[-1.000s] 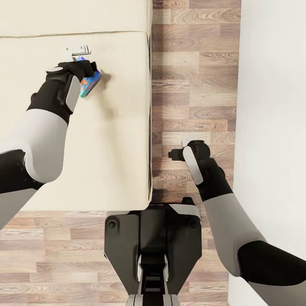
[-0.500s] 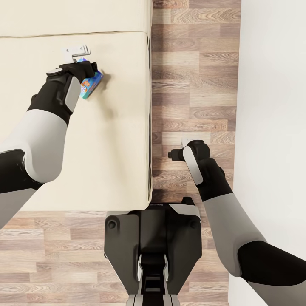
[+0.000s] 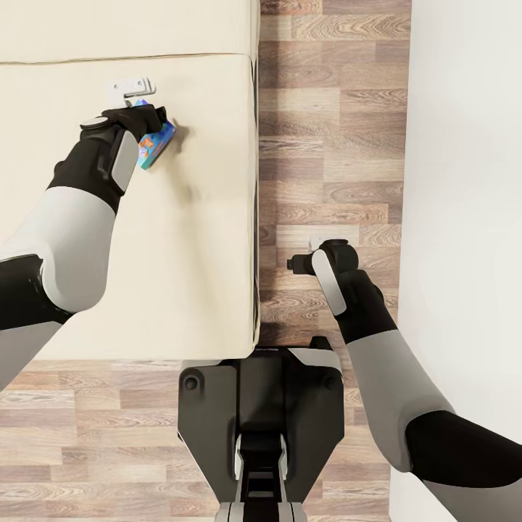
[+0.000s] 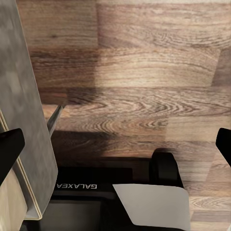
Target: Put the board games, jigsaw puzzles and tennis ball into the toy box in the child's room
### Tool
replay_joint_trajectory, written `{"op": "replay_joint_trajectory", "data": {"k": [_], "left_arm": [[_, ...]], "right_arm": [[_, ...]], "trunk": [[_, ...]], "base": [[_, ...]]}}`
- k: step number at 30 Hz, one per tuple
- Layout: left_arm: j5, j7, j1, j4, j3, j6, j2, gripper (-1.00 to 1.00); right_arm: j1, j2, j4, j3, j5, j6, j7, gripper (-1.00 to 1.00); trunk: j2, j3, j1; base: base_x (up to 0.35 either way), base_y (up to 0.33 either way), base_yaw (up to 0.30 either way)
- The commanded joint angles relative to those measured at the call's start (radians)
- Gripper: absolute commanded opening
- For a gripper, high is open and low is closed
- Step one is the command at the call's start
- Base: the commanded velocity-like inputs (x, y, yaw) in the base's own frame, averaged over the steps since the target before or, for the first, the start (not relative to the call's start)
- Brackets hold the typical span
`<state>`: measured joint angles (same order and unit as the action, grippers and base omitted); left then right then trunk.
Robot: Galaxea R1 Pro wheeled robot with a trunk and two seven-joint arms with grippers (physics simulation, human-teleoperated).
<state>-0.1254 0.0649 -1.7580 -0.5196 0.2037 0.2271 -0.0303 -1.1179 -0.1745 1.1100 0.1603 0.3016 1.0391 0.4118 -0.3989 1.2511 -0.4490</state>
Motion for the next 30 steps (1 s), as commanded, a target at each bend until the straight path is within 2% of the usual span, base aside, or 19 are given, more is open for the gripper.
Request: {"op": "replay_joint_trajectory", "data": {"k": [1, 30], "left_arm": [[-0.003, -0.004, 0.000, 0.034, 0.006, 0.004, -0.002, 1.00], [-0.008, -0.005, 0.000, 0.033, 0.002, 0.003, -0.007, 1.00]], "right_arm": [[0.000, 0.000, 0.001, 0.001, 0.010, 0.003, 0.010, 1.00], [0.000, 0.000, 0.001, 0.002, 0.010, 0.003, 0.010, 1.00]], "trunk": [[-0.001, 0.001, -0.001], [-0.001, 0.001, -0.001]], "base": [[0.000, 0.000, 0.000], [-0.011, 0.000, 0.000]]}}
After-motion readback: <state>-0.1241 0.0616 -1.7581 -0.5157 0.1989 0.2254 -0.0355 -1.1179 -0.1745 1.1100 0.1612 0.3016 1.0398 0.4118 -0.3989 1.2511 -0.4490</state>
